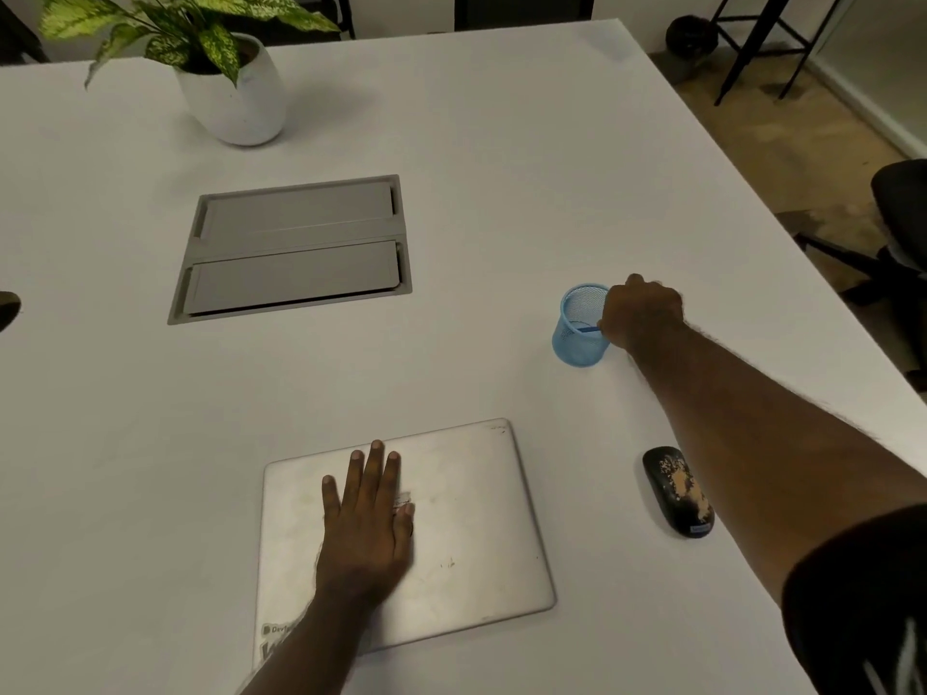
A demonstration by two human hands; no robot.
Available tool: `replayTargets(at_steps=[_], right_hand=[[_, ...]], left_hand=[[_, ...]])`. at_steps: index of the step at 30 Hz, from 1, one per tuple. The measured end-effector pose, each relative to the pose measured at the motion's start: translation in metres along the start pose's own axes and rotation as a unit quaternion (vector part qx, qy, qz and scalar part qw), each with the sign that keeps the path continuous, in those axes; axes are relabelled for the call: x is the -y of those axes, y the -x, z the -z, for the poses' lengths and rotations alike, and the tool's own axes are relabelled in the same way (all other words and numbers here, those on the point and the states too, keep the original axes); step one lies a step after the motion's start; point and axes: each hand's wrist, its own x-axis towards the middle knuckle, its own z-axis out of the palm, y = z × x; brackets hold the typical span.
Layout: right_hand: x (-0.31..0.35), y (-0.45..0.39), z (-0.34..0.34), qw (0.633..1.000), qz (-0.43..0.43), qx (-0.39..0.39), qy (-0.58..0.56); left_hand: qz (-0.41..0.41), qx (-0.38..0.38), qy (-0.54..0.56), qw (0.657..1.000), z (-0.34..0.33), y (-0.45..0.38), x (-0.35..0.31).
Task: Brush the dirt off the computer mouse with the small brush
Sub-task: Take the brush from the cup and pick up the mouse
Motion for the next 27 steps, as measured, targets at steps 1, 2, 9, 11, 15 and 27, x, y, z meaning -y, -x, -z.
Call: replayTargets(at_steps=[1, 2, 9, 11, 15, 27], right_hand=[[0.000, -0.002, 0.001, 1.000, -0.002, 0.002, -0.001], [0.000, -0.002, 0.001, 1.000, -0.002, 0.007, -0.003], [-0.001, 0.000, 0.010, 0.999, 0.015, -0.037, 0.013], [-0.008, 0.007, 0.018, 0.998, 0.004, -0.056, -0.005], [-0.046, 0.040, 0.024, 0.992, -0.028, -0.053, -0.111], [-0.122, 0.193, -0.106, 0.733, -0.239, 0.031, -0.637]], left_hand=[[0.001, 0.001, 0.001, 1.000, 0.000, 0.000, 0.000], [0.002, 0.003, 0.002, 1.000, 0.001, 0.000, -0.001], [0.002, 0.010, 0.009, 1.000, 0.006, 0.000, -0.003], [0.002, 0.005, 0.014, 1.000, 0.006, 0.000, -0.003], [0.004, 0.009, 0.011, 1.000, 0.009, -0.001, -0.007], [-0.020, -0.034, 0.337, 0.941, 0.025, -0.021, -0.130]])
